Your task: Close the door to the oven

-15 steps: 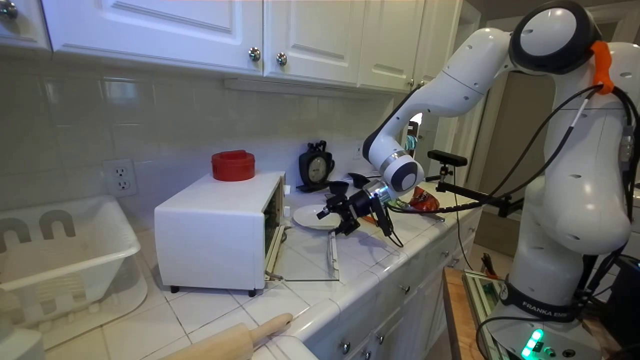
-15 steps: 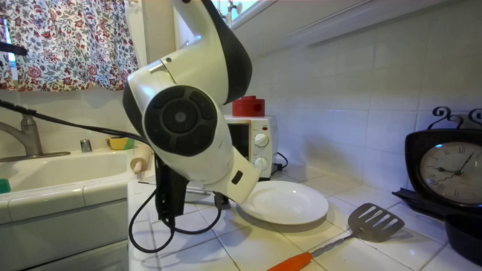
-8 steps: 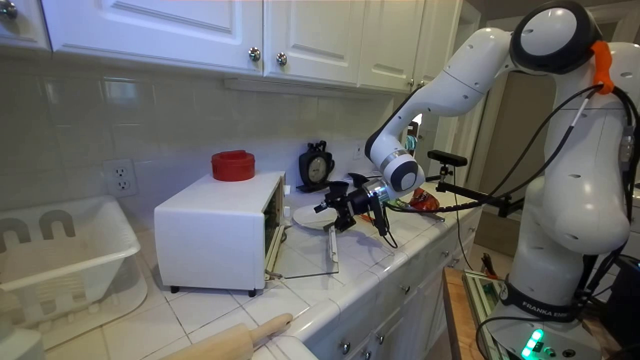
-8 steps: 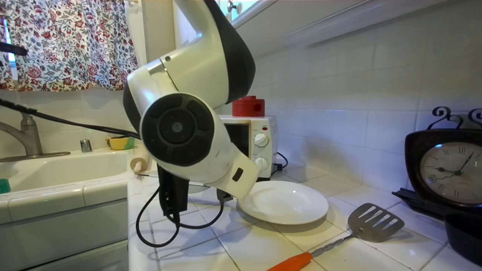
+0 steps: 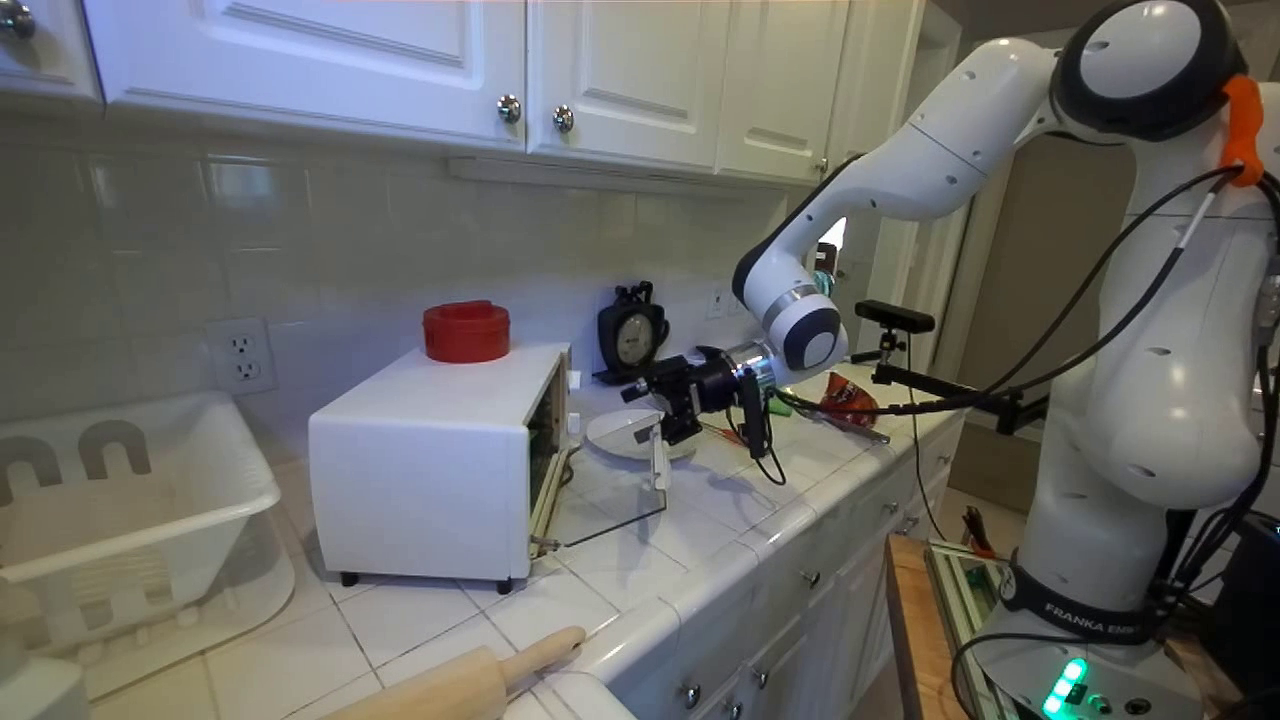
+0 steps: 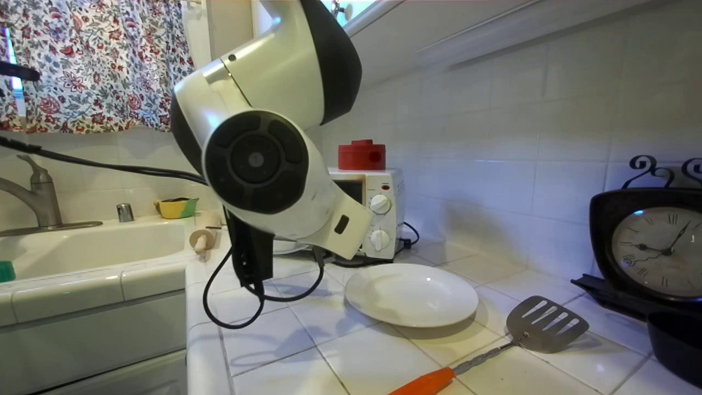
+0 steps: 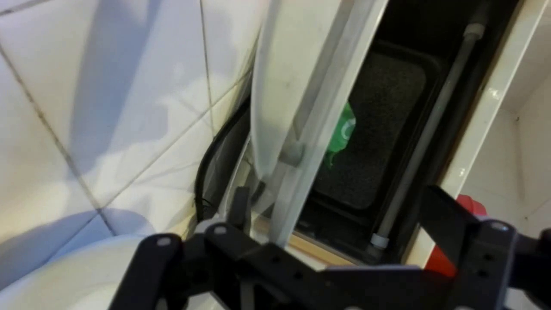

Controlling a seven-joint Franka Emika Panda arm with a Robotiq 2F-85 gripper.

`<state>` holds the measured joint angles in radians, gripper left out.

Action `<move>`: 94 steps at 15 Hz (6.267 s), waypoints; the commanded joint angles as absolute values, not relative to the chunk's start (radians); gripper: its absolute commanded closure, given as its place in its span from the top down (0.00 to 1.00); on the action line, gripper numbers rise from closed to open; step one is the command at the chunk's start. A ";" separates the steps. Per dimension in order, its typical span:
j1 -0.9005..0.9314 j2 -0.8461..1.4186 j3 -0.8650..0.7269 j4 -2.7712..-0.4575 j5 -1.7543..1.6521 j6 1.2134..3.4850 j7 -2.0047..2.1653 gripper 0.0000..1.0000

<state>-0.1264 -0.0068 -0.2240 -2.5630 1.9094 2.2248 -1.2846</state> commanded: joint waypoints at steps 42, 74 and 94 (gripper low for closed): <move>-0.185 -0.208 0.157 -2.691 1.126 3.073 -1.002 1.00; -0.278 0.091 0.124 -2.202 0.648 2.839 -0.851 1.00; -0.134 0.144 -0.036 -2.212 -0.078 2.965 -0.334 0.75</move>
<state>-0.1722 0.1299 0.0094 -2.2236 0.0162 2.9451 -0.4123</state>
